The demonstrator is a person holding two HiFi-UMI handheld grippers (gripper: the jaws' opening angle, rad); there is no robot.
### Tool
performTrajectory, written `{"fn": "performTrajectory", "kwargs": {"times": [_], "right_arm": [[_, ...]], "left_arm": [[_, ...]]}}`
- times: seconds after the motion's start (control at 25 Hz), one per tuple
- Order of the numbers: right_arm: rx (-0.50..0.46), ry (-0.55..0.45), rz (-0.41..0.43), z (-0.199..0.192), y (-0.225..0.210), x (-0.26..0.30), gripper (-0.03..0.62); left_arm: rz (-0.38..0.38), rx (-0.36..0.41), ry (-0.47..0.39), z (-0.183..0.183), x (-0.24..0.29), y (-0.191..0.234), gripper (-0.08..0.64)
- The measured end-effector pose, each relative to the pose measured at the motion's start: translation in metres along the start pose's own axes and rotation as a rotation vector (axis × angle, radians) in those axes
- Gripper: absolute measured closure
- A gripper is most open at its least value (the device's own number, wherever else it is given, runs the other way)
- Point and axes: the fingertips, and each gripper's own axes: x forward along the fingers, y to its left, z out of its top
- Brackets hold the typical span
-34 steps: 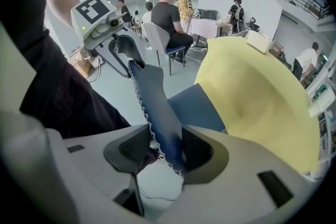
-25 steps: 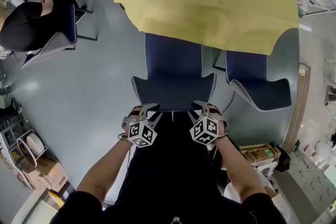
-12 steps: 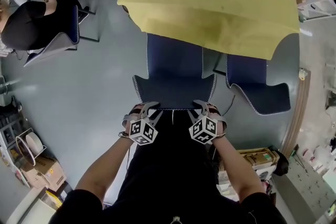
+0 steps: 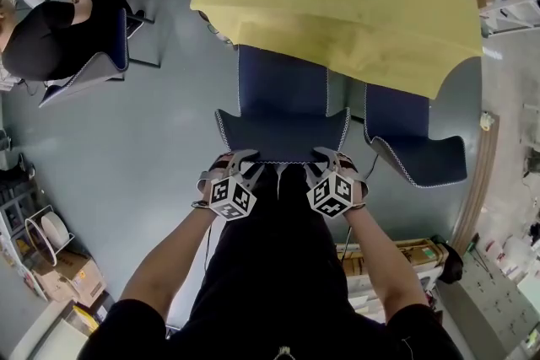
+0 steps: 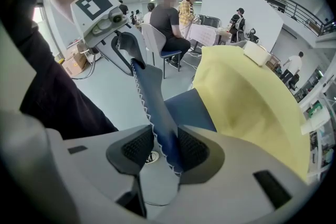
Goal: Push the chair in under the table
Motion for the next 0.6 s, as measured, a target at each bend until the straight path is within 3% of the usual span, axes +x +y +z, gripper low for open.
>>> {"fn": "performTrajectory", "kwargs": {"times": [0.6], "right_arm": [[-0.001, 0.008, -0.022, 0.015, -0.03, 0.009, 0.445]], "left_arm": [[-0.005, -0.006, 0.0, 0.007, 0.007, 0.033, 0.439]]}}
